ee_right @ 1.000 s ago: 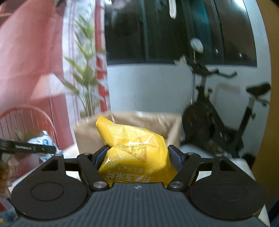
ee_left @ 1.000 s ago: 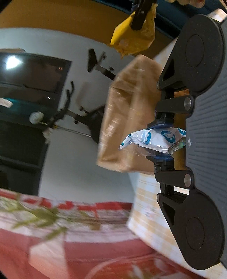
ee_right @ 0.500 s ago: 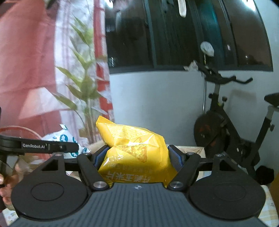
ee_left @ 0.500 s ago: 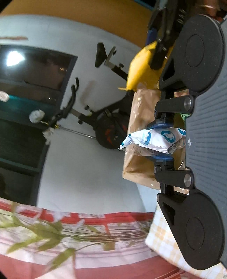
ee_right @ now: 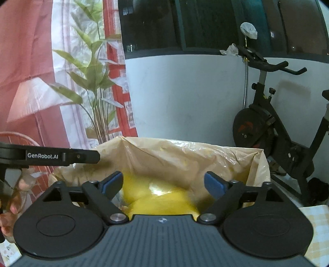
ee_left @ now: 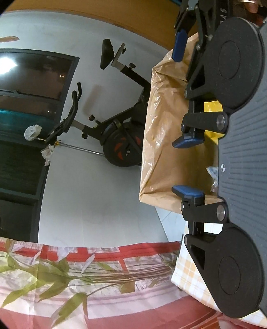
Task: Organize snacks
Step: 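Return both open grippers to the snack pile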
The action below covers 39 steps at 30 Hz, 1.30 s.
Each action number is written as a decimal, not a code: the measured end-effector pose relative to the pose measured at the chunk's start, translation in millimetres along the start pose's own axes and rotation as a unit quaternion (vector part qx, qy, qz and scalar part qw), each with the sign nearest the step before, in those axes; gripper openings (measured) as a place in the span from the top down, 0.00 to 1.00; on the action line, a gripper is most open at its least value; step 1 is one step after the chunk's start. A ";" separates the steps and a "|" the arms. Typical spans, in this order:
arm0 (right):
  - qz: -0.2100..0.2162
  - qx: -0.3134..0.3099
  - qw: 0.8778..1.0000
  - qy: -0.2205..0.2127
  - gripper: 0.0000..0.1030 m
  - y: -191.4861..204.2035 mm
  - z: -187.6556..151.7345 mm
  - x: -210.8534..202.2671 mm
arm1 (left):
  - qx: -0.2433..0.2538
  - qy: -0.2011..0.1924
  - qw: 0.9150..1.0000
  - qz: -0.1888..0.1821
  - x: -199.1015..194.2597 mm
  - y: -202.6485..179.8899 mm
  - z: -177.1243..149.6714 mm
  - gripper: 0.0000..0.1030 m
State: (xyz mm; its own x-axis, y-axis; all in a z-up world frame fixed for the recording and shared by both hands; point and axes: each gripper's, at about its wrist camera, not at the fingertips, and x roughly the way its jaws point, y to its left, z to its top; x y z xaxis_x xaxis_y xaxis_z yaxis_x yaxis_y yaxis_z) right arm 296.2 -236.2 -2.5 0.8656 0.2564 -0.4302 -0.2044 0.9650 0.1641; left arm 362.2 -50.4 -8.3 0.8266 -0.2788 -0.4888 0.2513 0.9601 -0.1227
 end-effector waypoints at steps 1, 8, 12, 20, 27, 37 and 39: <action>-0.003 0.003 1.000 -0.001 0.12 -0.8 0.3 -2.5 | -0.001 0.002 1.000 0.001 -3.1 0.9 0.0 0.59; -0.001 0.010 1.000 -0.027 0.06 6.5 3.3 -35.7 | 0.013 -0.002 1.000 0.011 -38.0 4.7 2.2 0.51; -0.014 0.014 0.999 -0.040 0.02 12.7 1.5 -59.2 | 0.005 -0.004 1.000 0.012 -65.3 13.1 4.6 0.49; -0.008 0.027 0.998 -0.051 0.00 24.1 -15.4 -104.8 | 0.007 -0.003 1.000 0.021 -123.3 33.1 -12.5 0.41; 0.017 0.045 0.999 -0.004 0.00 34.9 -60.6 -122.6 | 0.006 0.016 0.999 0.045 -152.2 47.9 -59.0 0.41; 0.007 0.022 0.994 0.105 0.00 54.9 -142.1 -119.2 | -0.063 0.057 0.995 0.048 -137.9 56.3 -141.5 0.41; 0.014 0.021 0.991 0.131 0.00 60.1 -155.3 -117.7 | -0.070 0.062 0.994 0.056 -134.9 54.6 -154.0 0.41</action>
State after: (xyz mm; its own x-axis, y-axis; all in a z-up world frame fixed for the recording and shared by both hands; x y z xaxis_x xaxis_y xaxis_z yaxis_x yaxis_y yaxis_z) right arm 111.0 -199.9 -79.9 0.7104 0.2931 -0.6399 -0.2028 0.9558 0.2126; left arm 186.9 42.9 -82.1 0.7743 -0.1739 -0.6084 0.0817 0.9809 -0.1764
